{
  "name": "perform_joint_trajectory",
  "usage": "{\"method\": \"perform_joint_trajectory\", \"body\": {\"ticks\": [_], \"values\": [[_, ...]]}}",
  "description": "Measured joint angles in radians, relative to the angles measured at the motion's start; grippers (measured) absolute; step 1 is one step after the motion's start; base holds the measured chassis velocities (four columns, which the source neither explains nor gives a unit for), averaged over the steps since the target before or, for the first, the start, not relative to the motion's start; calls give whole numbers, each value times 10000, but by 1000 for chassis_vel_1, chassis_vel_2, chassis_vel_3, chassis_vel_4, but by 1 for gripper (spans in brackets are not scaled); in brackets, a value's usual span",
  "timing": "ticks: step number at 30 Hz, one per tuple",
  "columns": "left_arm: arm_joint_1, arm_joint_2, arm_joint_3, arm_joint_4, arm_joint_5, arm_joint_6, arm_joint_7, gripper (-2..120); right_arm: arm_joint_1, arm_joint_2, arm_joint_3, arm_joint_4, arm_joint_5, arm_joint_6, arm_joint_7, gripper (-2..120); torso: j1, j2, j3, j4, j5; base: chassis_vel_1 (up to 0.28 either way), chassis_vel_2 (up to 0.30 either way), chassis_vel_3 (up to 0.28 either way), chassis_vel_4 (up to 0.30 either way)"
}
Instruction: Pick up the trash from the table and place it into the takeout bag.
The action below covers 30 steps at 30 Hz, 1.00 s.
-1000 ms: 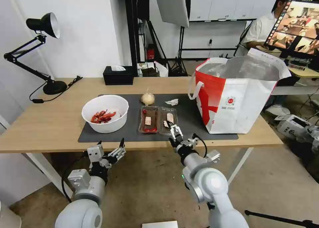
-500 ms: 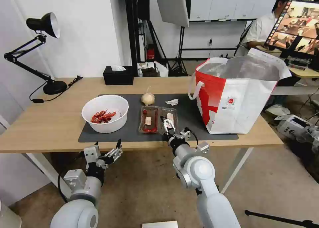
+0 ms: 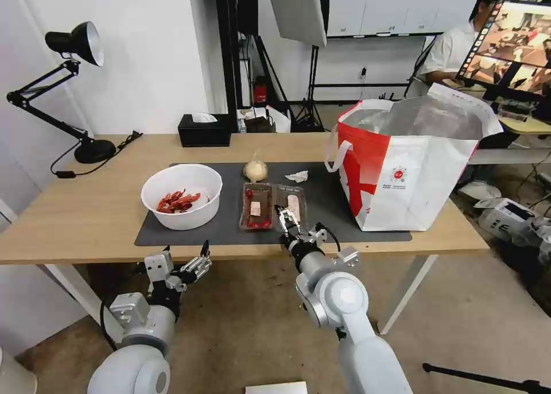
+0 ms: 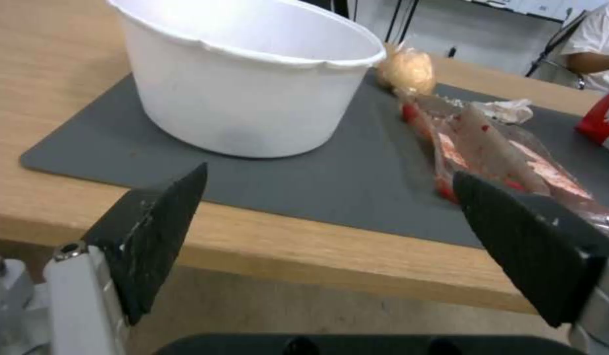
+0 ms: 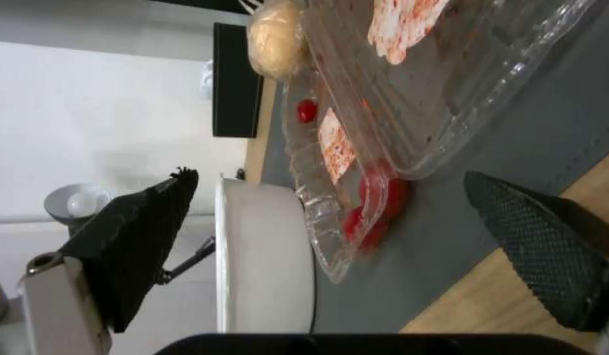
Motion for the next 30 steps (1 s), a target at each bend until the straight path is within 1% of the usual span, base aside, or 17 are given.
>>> {"method": "perform_joint_trajectory", "body": {"ticks": [6,10,30], "values": [[92,-105,-97,-73,18,0,-6,100,167,-6,-114,-171,31,41,106,100,1,0,0,0,0,0,0,0,0],[211,-211,-191,-172,49,0,-9,100,415,-4,-280,-347,55,66,431,100,0,0,0,1,0,0,0,0,0],[266,-367,-139,-118,111,5,-23,100,843,0,-183,-846,166,154,487,100,-3,4,-2,1,0,0,0,0,0]]}}
